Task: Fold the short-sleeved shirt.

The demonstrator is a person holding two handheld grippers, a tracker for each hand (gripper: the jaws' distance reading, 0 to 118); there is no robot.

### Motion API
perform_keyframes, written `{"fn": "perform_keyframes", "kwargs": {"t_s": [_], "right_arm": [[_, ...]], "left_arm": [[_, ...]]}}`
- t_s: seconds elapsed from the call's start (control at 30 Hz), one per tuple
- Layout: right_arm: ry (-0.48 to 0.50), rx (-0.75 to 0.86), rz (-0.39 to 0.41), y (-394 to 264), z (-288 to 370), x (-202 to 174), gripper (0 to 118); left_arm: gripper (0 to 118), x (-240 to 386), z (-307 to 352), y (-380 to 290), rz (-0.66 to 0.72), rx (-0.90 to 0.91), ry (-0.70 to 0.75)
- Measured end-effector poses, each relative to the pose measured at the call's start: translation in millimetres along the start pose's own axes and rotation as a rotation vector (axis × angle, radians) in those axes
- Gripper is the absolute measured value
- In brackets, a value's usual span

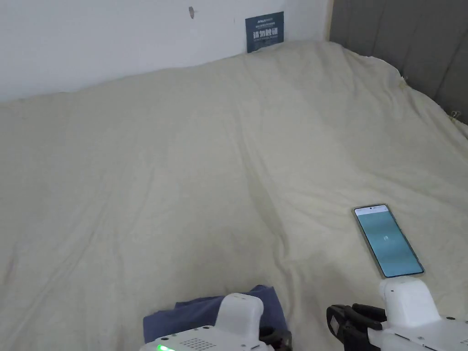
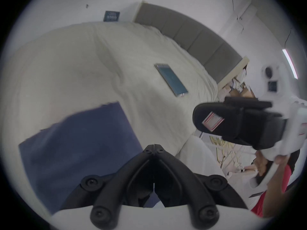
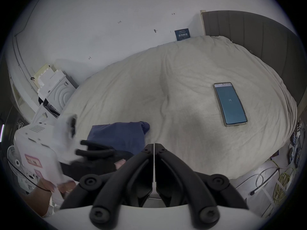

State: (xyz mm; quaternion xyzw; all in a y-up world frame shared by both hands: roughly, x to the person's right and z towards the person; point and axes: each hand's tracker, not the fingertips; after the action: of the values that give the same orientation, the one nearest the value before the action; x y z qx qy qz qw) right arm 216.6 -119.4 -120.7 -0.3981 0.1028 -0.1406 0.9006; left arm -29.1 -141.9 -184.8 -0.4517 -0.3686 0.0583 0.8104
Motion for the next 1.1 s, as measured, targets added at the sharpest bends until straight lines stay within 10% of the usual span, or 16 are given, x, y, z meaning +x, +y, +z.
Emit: {"fn": "perform_keyframes", "kwargs": {"t_s": [0.47,0.73,1.1], "right_arm": [[0.159,-0.039,0.169,10,-44,-84,5],[0.043,-0.182,0.291,-10,-111,-102,5],[-0.039,-0.195,0.343,-32,-135,-94,5]], "left_arm": [[0,-92,154,-58,0.295,0.232,0.230],[3,-118,158,-79,0.401,0.235,0.246],[98,-144,105,-69,0.444,0.129,0.131]]}}
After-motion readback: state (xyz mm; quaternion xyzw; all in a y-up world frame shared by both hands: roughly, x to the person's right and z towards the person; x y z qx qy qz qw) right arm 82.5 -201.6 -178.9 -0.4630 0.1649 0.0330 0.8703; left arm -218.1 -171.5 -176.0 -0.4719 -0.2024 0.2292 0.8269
